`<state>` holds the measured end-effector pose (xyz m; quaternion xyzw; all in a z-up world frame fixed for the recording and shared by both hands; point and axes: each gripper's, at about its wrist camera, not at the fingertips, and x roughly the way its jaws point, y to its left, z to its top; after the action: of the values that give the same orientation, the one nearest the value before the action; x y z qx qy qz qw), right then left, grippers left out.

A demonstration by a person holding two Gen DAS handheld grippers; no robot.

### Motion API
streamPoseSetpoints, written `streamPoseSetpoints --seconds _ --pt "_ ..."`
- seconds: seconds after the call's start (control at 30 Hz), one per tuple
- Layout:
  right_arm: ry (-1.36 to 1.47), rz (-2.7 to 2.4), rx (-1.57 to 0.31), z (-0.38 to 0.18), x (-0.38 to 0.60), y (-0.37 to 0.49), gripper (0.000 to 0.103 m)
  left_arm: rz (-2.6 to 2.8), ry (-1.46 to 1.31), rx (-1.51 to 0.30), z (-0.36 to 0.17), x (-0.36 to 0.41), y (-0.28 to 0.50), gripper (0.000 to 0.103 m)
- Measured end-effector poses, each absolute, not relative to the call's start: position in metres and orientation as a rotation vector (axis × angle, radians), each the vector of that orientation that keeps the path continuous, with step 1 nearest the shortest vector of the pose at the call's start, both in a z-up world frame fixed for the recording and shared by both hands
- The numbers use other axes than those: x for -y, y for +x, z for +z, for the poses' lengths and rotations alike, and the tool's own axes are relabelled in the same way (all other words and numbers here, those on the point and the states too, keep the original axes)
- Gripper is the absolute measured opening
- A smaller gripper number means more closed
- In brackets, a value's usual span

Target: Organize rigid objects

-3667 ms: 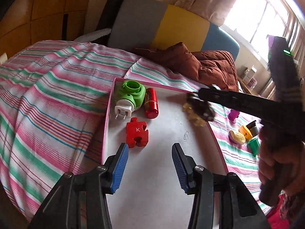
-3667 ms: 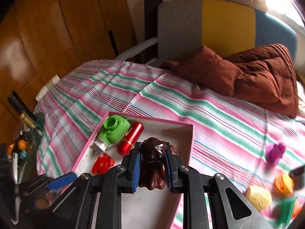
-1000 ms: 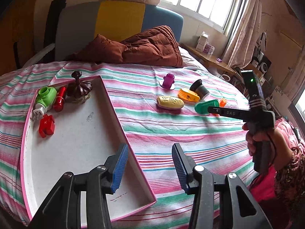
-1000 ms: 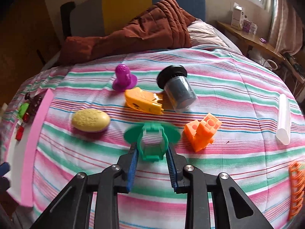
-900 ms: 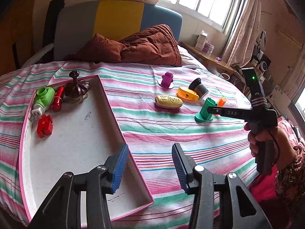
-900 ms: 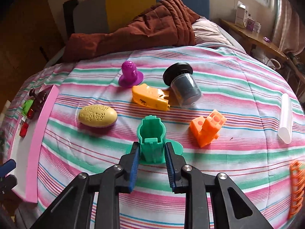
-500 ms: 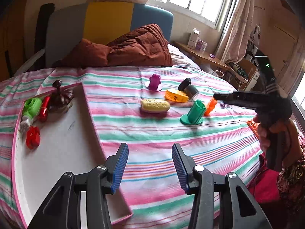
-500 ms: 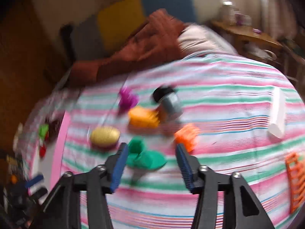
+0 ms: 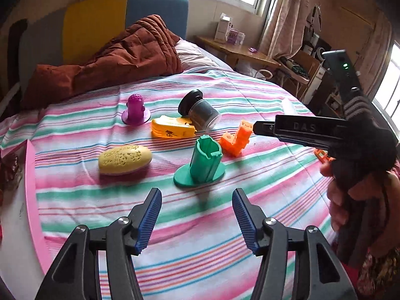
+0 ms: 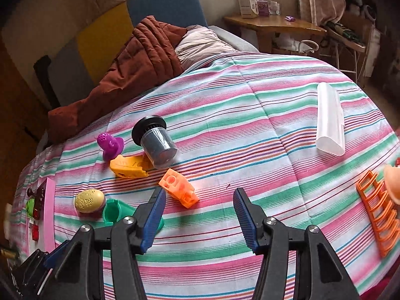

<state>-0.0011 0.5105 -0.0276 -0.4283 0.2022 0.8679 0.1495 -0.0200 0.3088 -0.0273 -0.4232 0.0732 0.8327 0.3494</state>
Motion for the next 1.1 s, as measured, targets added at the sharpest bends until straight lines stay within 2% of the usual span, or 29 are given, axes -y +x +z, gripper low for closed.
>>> streamPoseSetpoints --seconds 0.2,0.67,0.7,0.77,0.83,1.1 --pt "-1.212 2.412 -0.632 -0.031 -0.53 0.006 0.057 2.184 -1.045 -0.297 -0.034 -0.344 -0.024 0.06" --pt "-1.231 2.39 -0.67 -0.034 -0.535 0.003 0.057 2.226 -1.088 -0.34 -0.063 -0.378 -0.05 0.06" --pt "-1.233 2.392 -0.676 -0.035 -0.535 0.003 0.057 2.217 -1.093 -0.326 -0.065 -0.377 -0.051 0.058" --pt "-1.234 2.396 -0.681 -0.036 -0.534 0.002 0.057 2.213 -1.08 -0.317 -0.067 -0.374 -0.052 0.039" --pt "-1.237 2.398 -0.681 -0.036 -0.534 0.002 0.057 2.226 -1.06 -0.349 -0.07 -0.369 -0.053 0.03" --pt "-1.272 2.433 -0.704 -0.044 -0.524 -0.003 0.057 2.262 -1.036 -0.243 -0.072 -0.331 -0.052 0.031"
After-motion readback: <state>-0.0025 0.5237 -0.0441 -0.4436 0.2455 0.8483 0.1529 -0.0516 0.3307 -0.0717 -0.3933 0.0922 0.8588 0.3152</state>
